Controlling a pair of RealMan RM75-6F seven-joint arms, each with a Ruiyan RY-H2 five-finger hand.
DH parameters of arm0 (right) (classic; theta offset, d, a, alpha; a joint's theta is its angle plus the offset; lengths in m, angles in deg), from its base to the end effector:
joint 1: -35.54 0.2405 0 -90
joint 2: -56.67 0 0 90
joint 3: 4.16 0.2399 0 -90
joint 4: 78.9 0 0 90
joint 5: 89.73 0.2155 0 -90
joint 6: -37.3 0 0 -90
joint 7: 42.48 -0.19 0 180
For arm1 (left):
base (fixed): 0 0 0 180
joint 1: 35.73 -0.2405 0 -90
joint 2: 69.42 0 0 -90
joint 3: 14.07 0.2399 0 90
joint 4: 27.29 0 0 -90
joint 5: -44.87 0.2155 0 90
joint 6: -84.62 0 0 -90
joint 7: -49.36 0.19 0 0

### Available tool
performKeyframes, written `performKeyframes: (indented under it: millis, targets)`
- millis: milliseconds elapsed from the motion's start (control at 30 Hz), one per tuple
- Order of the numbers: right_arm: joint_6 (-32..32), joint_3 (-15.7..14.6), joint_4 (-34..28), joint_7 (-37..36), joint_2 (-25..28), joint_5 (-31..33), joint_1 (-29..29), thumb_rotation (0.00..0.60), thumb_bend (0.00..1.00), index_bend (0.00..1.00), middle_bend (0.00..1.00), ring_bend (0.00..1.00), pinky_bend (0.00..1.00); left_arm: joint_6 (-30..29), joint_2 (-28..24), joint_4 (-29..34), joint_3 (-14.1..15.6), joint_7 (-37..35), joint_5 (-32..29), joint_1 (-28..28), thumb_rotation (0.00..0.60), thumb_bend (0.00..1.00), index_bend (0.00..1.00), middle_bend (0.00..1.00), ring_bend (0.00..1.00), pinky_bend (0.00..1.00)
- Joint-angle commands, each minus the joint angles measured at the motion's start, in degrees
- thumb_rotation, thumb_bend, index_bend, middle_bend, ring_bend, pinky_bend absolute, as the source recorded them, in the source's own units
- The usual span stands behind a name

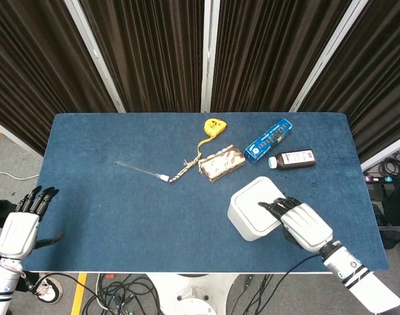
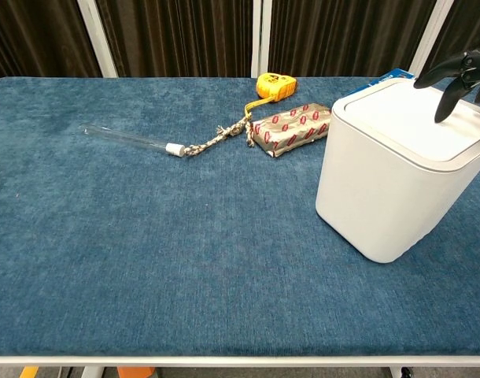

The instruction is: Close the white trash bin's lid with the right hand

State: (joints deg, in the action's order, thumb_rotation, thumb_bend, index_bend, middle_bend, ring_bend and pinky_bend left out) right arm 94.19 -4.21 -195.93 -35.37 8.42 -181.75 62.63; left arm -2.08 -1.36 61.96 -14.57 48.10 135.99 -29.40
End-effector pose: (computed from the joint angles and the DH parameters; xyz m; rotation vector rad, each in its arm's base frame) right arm -0.1545 -0.2574 0.0899 2.0859 -0.8818 0.8399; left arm -0.2828 0.2242 0.1213 -1.4719 -0.8889 -0.9910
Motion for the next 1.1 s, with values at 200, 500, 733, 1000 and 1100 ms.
performKeyframes:
  millis: [200,500,733,1000,1100]
  targets:
    - [-1.21,-0.61,1.34,0.03,-1.29,0.59,0.08,0.600,1.00,0.12,0.25,0.18,0.24,0.03,0.25,-0.43,0.01,-0.20,-0.12,-0.03,0.600,0.00,0.11,0.11,0.02,0.15]
    - [2.90,-0.32,1.35,-1.22,-1.38,-1.46,-1.29,0.600,1.00,0.11,0.24,0.18,0.24,-0.18,0.20,-0.53,-0.05,-0.45,-0.21,-0.15,0.600,0.00,0.11,0.11,0.02,0.15]
    - [17.05,-0.78,6.15,-8.44,0.80,-4.26,-8.55,0.600,1.00,0.03,0.25,0.18,0.22,-0.53,-0.02,0.06,-0.22,-0.31,-0.03,-0.15,0.600,0.00,0.11,0.11,0.02,0.15]
    - [31.27,0.49,27.21,-9.58,-8.62,5.98,-20.01,0.600,0.91,0.00,0.08,0.02,0.06,-0.18,-0.73,1.20,-0.24,0.60,0.35,0.23,0.600,0.00,0.11,0.11,0.02,0.15]
    - [31.16,1.15,31.57,-6.27,-11.81,10.26,-21.77,0.600,0.41,0.00,0.00,0.00,0.00,-0.46,-0.81,1.51,-0.42,0.86,0.44,0.26,0.600,0.00,0.11,0.11,0.02,0.15]
